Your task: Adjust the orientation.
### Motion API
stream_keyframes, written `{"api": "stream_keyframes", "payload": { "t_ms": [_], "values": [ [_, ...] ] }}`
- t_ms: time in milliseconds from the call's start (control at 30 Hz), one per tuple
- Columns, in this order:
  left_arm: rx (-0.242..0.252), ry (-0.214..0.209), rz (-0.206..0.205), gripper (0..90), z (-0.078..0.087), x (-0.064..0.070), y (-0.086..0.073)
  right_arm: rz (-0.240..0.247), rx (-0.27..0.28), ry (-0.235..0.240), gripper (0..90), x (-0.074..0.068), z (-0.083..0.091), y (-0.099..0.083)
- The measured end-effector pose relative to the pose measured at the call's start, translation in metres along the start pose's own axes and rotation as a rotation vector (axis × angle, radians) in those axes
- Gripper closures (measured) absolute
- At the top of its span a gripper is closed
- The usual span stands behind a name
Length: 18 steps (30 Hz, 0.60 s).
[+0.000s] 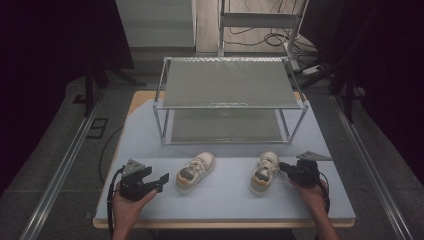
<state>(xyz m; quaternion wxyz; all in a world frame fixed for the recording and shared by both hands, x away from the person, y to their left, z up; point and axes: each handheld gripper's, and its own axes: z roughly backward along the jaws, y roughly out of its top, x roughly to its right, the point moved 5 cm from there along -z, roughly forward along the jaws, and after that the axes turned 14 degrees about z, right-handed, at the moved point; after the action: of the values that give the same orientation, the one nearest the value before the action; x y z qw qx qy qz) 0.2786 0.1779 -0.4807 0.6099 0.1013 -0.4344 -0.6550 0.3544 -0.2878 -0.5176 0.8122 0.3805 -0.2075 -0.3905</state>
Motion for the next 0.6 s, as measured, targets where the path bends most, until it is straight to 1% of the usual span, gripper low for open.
{"api": "stream_keyframes", "payload": {
  "t_ms": [67,100,167,200,233,267,300,367,400,467,500,567,600],
  "values": [
    [0.003,-0.002,-0.002,27.4,0.001,0.001,0.0,0.0,0.031,0.003,89.3,-0.004,0.007,0.004],
    [0.004,-0.003,-0.003,27.4,0.001,0.001,0.001,0.008,0.045,0.004,89.2,-0.007,0.013,0.006],
    [0.002,-0.002,-0.003,27.5,0.0,0.001,0.001,0.039,0.072,0.009,89.2,-0.019,0.026,0.01],
    [-0.003,-0.001,-0.003,27.5,-0.001,0.001,0.0,0.064,0.095,0.013,89.2,-0.03,0.038,0.012],
    [-0.004,-0.003,-0.003,27.5,-0.002,0.001,0.0,0.064,0.095,0.013,89.2,-0.03,0.038,0.012],
    [-0.009,-0.003,-0.003,27.5,-0.004,0.001,-0.001,0.073,0.102,0.018,89.2,-0.034,0.042,0.013],
    [-0.014,0.002,-0.006,27.5,-0.004,0.001,-0.002,0.08,0.118,0.031,89.2,-0.039,0.048,0.013],
    [-0.015,-0.002,-0.009,27.5,-0.005,0.003,-0.002,0.093,0.134,0.038,89.2,-0.047,0.056,0.014],
    [-0.016,-0.002,-0.011,27.5,-0.005,0.004,-0.002,0.096,0.148,0.054,89.2,-0.053,0.06,0.015],
    [-0.017,-0.005,-0.015,27.5,-0.006,0.006,-0.002,0.109,0.161,0.075,89.2,-0.063,0.063,0.016],
    [-0.018,-0.004,-0.017,27.5,-0.006,0.007,-0.002,0.122,0.165,0.089,89.2,-0.07,0.064,0.017],
    [-0.022,-0.007,-0.02,27.5,-0.008,0.008,-0.003,0.139,0.168,0.114,89.2,-0.083,0.06,0.02],
    [-0.024,-0.007,-0.021,27.5,-0.008,0.009,-0.003,0.157,0.164,0.133,89.2,-0.092,0.055,0.023]
  ]
}}
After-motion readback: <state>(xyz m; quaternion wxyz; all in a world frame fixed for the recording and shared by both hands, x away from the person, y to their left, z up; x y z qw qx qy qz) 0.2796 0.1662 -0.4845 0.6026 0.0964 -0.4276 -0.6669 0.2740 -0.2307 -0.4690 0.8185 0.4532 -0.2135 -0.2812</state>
